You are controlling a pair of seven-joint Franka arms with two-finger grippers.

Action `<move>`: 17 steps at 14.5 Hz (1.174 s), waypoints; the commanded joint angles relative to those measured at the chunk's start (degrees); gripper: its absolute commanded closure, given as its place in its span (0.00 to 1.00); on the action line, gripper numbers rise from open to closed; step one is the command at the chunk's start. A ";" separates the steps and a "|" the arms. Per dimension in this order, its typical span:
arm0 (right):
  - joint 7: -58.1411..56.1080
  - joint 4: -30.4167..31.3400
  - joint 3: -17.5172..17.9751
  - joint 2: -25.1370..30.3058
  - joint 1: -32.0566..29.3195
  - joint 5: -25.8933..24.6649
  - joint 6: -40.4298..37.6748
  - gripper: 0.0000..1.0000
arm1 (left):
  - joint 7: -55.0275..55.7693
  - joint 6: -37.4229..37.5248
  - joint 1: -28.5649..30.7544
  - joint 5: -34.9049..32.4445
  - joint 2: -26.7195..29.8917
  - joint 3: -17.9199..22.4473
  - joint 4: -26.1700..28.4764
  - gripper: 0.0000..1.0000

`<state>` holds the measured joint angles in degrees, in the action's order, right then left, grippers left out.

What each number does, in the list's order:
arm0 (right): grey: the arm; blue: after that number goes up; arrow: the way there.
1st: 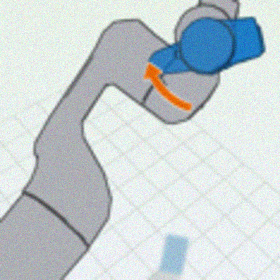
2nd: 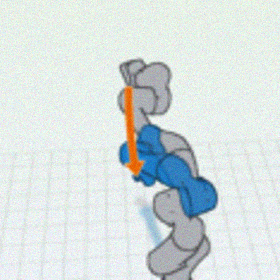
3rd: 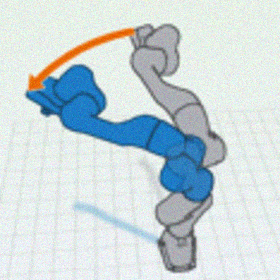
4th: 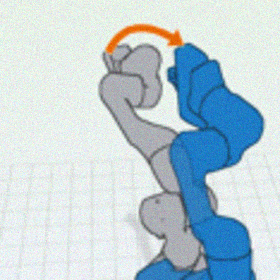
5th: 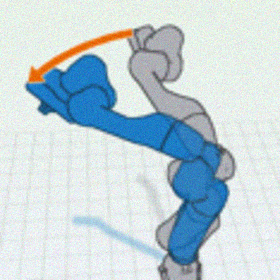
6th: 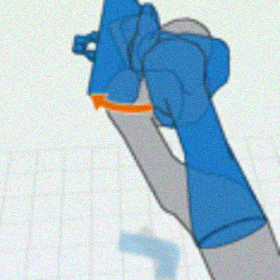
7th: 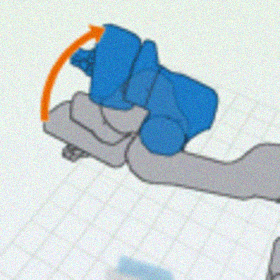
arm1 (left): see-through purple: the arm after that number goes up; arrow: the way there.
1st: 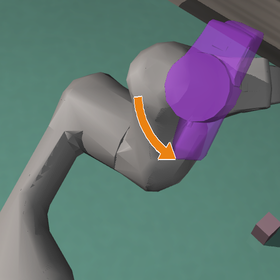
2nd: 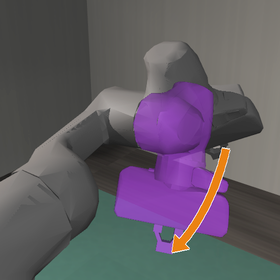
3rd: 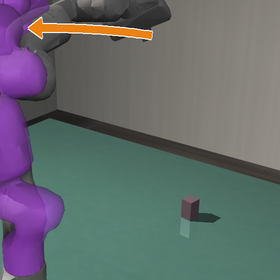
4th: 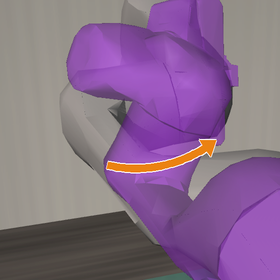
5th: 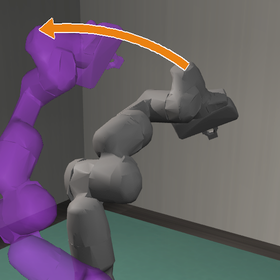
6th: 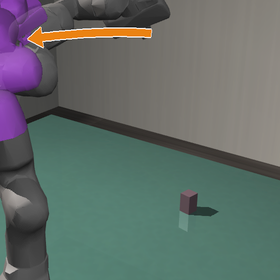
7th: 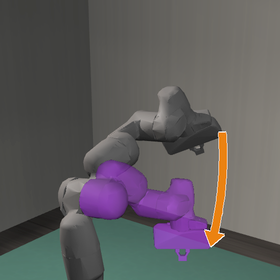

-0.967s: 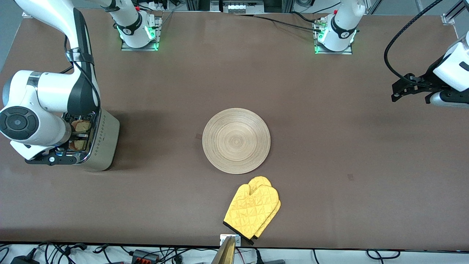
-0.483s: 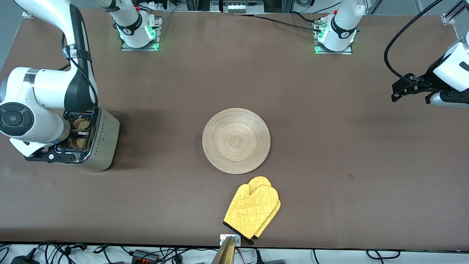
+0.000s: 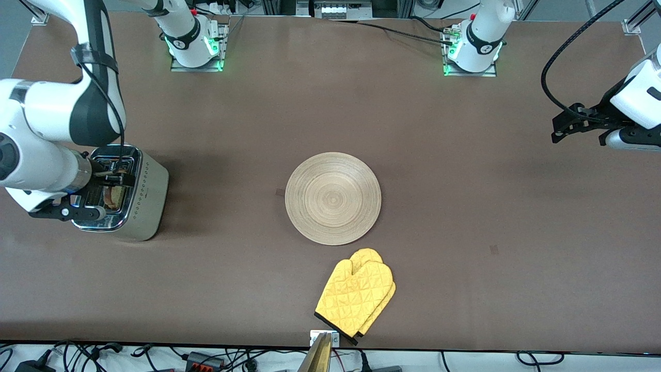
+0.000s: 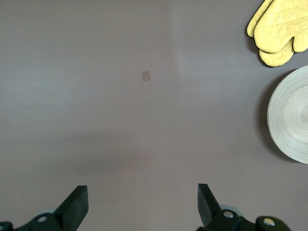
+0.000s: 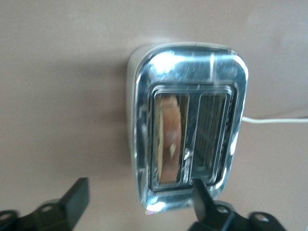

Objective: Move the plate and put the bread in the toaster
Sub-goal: 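Open the right gripper and raise it from the toaster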

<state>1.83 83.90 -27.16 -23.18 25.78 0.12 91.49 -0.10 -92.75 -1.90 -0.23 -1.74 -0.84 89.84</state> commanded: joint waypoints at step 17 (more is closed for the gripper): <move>-0.78 -11.39 0.35 2.43 -2.50 9.20 -10.64 0.00 | 0.63 1.70 0.05 -1.17 -0.64 -0.13 -1.69 0.00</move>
<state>1.29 74.20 -27.33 -20.20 23.36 8.37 81.69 -0.10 -92.49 -1.87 -0.23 -1.74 -0.82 89.84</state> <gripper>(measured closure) 0.000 0.000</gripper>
